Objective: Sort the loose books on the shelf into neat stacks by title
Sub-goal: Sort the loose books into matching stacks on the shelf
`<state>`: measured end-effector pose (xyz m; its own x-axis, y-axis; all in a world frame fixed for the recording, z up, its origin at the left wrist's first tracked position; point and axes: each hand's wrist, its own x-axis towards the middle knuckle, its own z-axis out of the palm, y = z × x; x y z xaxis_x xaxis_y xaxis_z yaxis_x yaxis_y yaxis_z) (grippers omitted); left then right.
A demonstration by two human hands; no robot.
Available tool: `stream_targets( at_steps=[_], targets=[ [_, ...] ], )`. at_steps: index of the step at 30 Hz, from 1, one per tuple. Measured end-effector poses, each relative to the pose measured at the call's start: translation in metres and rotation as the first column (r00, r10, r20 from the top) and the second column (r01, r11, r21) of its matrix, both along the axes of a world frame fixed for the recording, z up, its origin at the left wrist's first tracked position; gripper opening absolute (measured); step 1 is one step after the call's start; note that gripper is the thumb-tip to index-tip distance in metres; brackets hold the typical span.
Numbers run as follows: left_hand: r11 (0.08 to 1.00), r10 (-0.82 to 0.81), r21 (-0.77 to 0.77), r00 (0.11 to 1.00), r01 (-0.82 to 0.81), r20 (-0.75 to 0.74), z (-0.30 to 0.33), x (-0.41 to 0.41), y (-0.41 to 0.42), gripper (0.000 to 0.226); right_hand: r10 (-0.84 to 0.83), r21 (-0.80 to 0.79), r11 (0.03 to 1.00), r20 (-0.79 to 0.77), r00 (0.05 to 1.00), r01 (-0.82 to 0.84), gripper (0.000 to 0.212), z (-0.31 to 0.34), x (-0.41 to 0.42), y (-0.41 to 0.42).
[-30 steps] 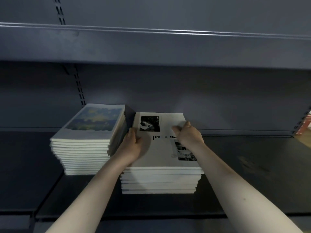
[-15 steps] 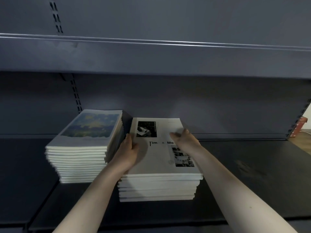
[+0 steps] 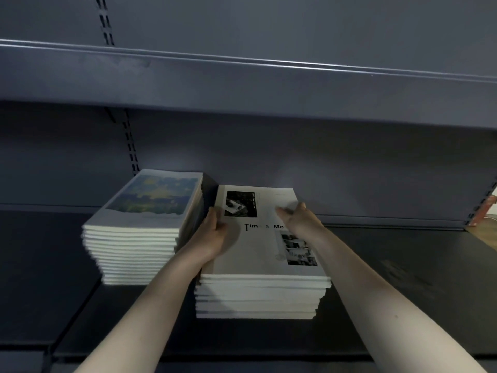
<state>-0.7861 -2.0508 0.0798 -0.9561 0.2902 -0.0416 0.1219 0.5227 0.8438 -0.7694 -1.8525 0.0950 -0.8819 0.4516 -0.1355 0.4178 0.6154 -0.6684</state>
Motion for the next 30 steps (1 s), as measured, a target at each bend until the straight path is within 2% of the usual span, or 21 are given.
stream_targets(
  at_steps=[3,7,11,14,19,22,24,30],
  targets=[
    [0.997,0.021,0.076,0.999,-0.025,0.049,0.002,0.004,-0.002,0.06,0.01,-0.057,0.998,-0.03,1.0,-0.012,0.083,0.001,0.003,0.001],
    [0.969,0.131,0.192,0.982,-0.155,0.133,0.004,0.021,-0.008,0.064,0.071,-0.271,0.957,-0.115,0.991,-0.101,0.066,0.008,0.022,0.005],
    [0.883,0.116,0.401,0.941,-0.244,0.318,-0.013,0.041,-0.025,0.075,-0.006,-0.432,0.902,-0.058,0.998,-0.019,0.066,0.005,0.069,0.006],
    [0.792,0.093,0.519,0.903,-0.322,0.419,-0.029,0.06,-0.033,0.072,-0.106,-0.627,0.778,-0.173,0.979,-0.027,0.062,-0.01,0.1,0.003],
    [0.72,0.212,0.537,0.876,-0.439,0.432,-0.039,0.08,-0.025,0.065,-0.232,-0.785,0.605,-0.338,0.912,-0.137,0.061,-0.044,0.12,-0.006],
    [0.705,0.236,0.556,0.885,-0.44,0.402,-0.04,0.086,-0.021,0.068,-0.273,-0.858,0.468,-0.367,0.889,-0.211,0.061,-0.053,0.118,-0.013],
    [0.697,0.247,0.566,0.888,-0.44,0.387,-0.041,0.087,-0.02,0.068,-0.292,-0.871,0.444,-0.361,0.886,-0.208,0.064,-0.056,0.117,-0.014],
    [0.704,0.27,0.559,0.893,-0.438,0.36,-0.048,0.082,-0.018,0.066,-0.204,-0.855,0.448,-0.384,0.901,-0.262,0.065,-0.058,0.111,-0.013]
  ],
)
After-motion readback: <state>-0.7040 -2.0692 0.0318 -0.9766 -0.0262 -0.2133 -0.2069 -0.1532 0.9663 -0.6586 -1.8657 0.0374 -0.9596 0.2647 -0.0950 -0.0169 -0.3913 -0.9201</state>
